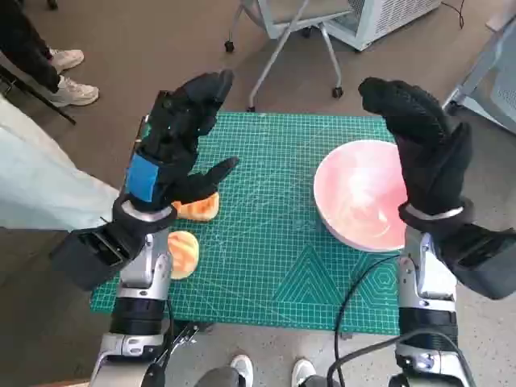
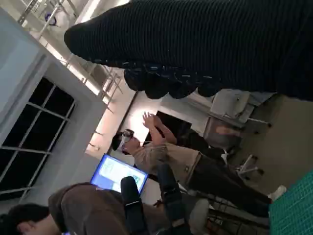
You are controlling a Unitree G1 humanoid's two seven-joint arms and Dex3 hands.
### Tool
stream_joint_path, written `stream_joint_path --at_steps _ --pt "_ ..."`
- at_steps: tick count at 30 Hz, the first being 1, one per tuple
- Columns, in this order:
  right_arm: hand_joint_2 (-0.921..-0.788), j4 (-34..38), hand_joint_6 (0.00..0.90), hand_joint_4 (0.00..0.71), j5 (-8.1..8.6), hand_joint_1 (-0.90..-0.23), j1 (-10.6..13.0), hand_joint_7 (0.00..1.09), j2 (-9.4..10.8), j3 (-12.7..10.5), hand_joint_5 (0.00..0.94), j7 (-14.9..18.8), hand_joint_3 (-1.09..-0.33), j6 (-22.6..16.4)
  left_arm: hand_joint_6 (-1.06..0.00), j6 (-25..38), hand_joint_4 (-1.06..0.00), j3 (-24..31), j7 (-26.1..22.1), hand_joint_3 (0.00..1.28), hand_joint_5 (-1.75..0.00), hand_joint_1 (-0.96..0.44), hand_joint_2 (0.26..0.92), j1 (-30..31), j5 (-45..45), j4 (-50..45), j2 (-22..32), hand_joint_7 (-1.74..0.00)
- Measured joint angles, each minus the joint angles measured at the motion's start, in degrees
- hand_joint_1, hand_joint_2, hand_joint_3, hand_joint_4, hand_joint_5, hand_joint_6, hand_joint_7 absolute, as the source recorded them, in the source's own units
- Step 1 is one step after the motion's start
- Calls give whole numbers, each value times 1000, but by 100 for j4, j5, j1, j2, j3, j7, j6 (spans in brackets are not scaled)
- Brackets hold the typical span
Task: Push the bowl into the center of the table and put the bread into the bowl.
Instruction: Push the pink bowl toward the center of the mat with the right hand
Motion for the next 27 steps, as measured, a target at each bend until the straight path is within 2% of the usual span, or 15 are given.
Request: stream_joint_path --at_steps 27 --pt "-921 -28 61 254 3 -673 31 593 0 -1 4 2 -723 5 1 89 -238 -2 -3 395 -47 -142 886 73 -7 -9 7 -699"
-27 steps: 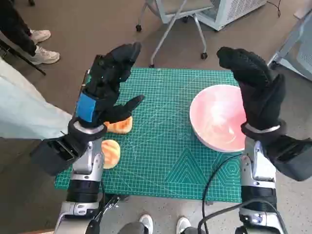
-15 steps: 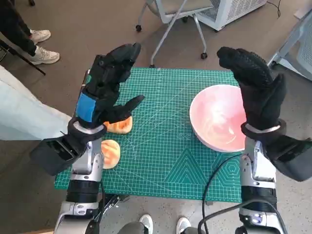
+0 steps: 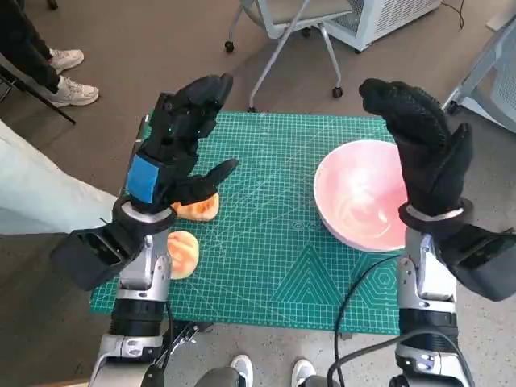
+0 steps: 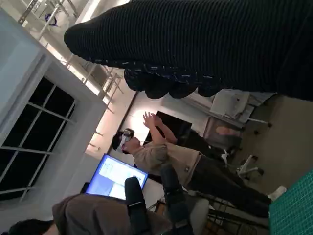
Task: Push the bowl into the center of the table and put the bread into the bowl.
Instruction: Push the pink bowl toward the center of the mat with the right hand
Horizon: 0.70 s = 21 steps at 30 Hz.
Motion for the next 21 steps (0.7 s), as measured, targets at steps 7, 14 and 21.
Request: stream_joint_path --at_steps 7,14,21 --pt "-921 97 98 264 95 -666 2 534 -52 -88 4 119 -706 -18 1 68 -237 -3 -1 395 -47 -141 886 47 -4 -101 0 -697" --pt "-921 1059 151 253 330 -666 -118 428 -394 -537 1 422 -708 -385 1 101 -237 10 1 393 -48 -142 886 83 -13 -223 23 -706" --pt "-921 2465 163 206 122 -665 -433 334 -786 -976 0 5 -733 -917 1 113 -237 21 2 392 -48 -143 886 138 -19 -242 34 -714"
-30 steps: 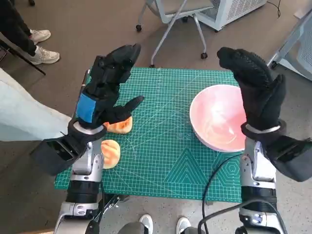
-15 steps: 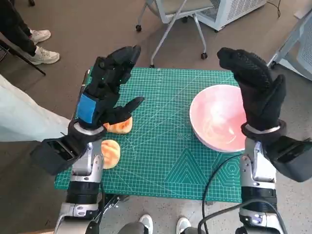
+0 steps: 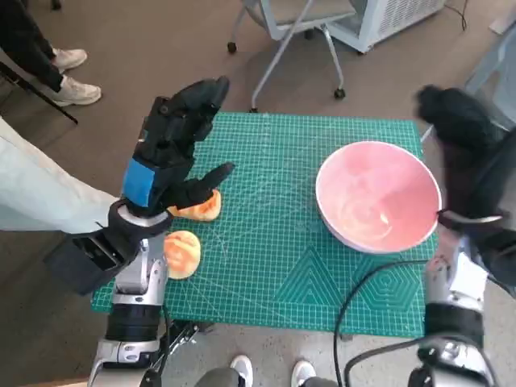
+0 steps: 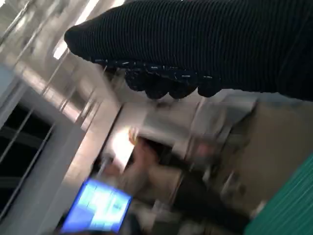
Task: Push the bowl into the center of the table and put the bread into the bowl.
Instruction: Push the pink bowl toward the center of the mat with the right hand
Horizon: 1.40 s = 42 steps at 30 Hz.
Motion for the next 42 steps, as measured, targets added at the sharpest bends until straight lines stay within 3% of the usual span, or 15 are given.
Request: stream_joint_path --at_steps 9,17,25,42 --pt "-921 1847 171 164 -343 -632 -438 243 -450 -223 0 -792 -782 -8 1 15 -239 0 2 389 -49 -144 886 8 -1 -11 1 -723" --pt "-921 2730 175 146 -348 -611 -506 206 -477 -403 3 -1088 -825 652 1 38 -242 2 20 387 -50 -142 887 59 -1 -84 10 -735" --pt "-921 2951 187 160 -365 -620 -505 190 -335 -428 7 -1359 -827 1148 1 126 -244 4 30 385 -51 -143 888 138 -7 -176 59 -743" --pt "-921 3092 205 166 -214 -577 -549 175 361 -775 4 -1179 -890 1807 1 337 -248 36 41 368 -52 -150 892 347 -54 -449 163 -751"
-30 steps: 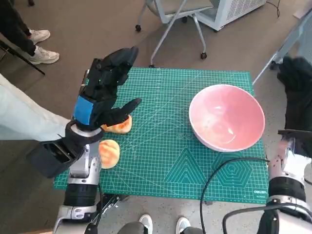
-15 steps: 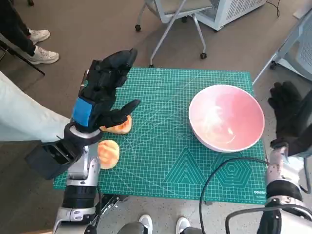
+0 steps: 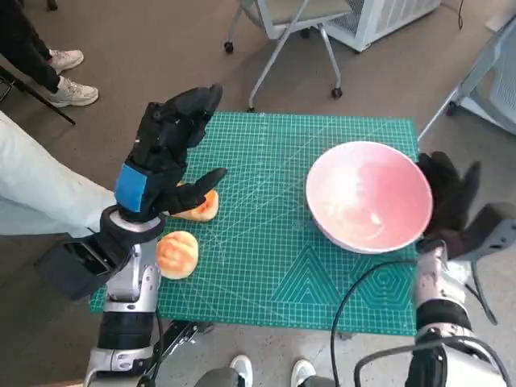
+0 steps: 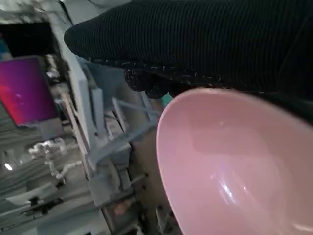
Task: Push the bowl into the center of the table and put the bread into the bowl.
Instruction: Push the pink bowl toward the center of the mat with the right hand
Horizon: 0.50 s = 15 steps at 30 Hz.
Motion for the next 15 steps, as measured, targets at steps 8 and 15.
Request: stream_joint_path --at_steps 8,15 --pt "-921 39 261 198 95 -597 -171 190 335 -112 14 0 -814 311 -10 99 -263 16 34 347 -56 -154 900 174 -3 -201 31 -775" --pt "-921 46 284 209 114 -601 -310 190 545 -194 13 89 -775 450 -15 108 -267 57 151 330 -55 -160 905 295 17 -376 83 -772"
